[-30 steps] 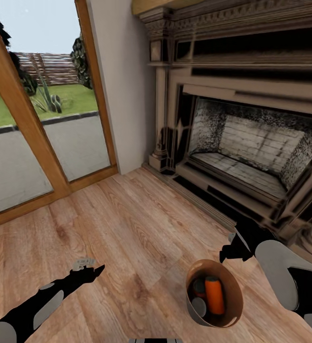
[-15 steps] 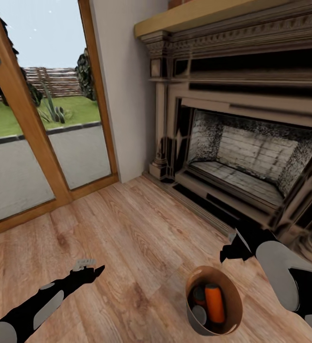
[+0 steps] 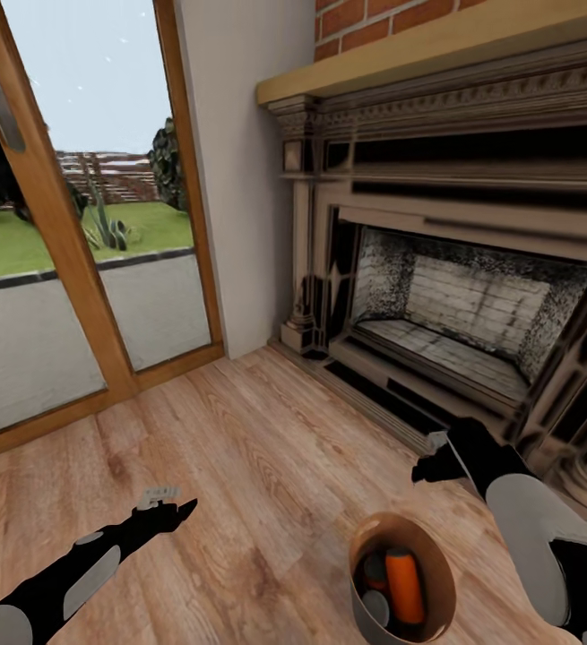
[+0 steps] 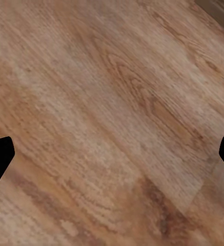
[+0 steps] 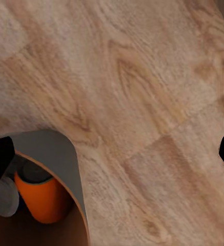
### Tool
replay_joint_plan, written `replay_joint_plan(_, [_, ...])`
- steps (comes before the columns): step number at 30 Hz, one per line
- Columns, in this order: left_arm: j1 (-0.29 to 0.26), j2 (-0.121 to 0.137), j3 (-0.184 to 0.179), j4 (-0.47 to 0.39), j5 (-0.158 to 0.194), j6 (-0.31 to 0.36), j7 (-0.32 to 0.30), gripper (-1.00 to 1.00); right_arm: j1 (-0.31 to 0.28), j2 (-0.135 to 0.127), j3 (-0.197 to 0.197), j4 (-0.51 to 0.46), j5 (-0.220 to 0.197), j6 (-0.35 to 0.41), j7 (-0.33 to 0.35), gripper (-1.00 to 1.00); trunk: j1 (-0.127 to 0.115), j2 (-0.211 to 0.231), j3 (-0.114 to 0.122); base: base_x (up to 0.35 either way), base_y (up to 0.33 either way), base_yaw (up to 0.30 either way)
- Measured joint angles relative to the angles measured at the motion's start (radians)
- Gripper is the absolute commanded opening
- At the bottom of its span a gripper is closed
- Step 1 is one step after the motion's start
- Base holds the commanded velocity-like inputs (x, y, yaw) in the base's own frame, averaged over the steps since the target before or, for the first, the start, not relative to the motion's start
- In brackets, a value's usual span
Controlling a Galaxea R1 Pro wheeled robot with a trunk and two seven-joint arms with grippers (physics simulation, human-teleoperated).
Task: Put the three can of soda from the living room inside the tash can in the kitchen.
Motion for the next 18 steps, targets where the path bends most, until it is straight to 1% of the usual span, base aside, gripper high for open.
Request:
replay_joint_plan(4, [0.0,0.0,0.0,0.0,0.0,0.0,0.0,1.0,0.014,0.0,-0.001,-0.025,0.0,-0.003,0.001,1.0,-0.002,0.001,0.015,0.0,0.0,0.0])
replay_joint_plan(5, [0.0,0.0,0.0,0.0,0.0,0.0,0.0,1.0,0.018,-0.001,-0.012,-0.033,0.0,-0.004,0.002,1.0,-0.002,0.001,0.019,0.0,0.0,0.0])
replay_joint_plan(10, [0.0,-0.001,0.0,0.001,0.0,0.0,0.0,1.0,0.02,-0.002,-0.039,-0.037,0.0,-0.005,0.003,1.0,-0.005,0.002,0.039,0.0,0.0,0.0])
replay_joint_plan(11, [0.0,-0.01,-0.001,0.023,0.0,0.0,-0.001,1.0,0.022,-0.001,-0.053,-0.038,0.0,-0.006,0.003,1.0,-0.005,0.003,0.042,0.0,0.0,0.0])
replay_joint_plan(15, [0.0,-0.026,-0.003,0.04,0.0,-0.001,-0.001,1.0,0.04,-0.001,-0.056,-0.039,-0.001,-0.011,0.002,1.0,-0.007,0.004,0.058,0.0,0.0,0.0])
replay_joint_plan(16, [0.0,-0.028,-0.003,0.042,0.0,-0.001,-0.001,1.0,0.046,-0.001,-0.056,-0.039,-0.001,-0.018,0.002,1.0,-0.007,0.004,0.062,0.0,0.0,0.0])
replay_joint_plan(17, [0.0,-0.033,-0.003,0.047,0.0,-0.001,-0.001,1.0,0.07,-0.002,-0.058,-0.042,0.0,-0.081,-0.002,1.0,-0.008,0.004,0.066,0.0,0.0,0.0])
replay_joint_plan(18, [0.0,-0.033,-0.003,0.048,0.0,-0.001,-0.001,1.0,0.074,-0.002,-0.058,-0.042,0.0,-0.09,-0.002,1.0,-0.008,0.004,0.07,0.0,0.0,0.0])
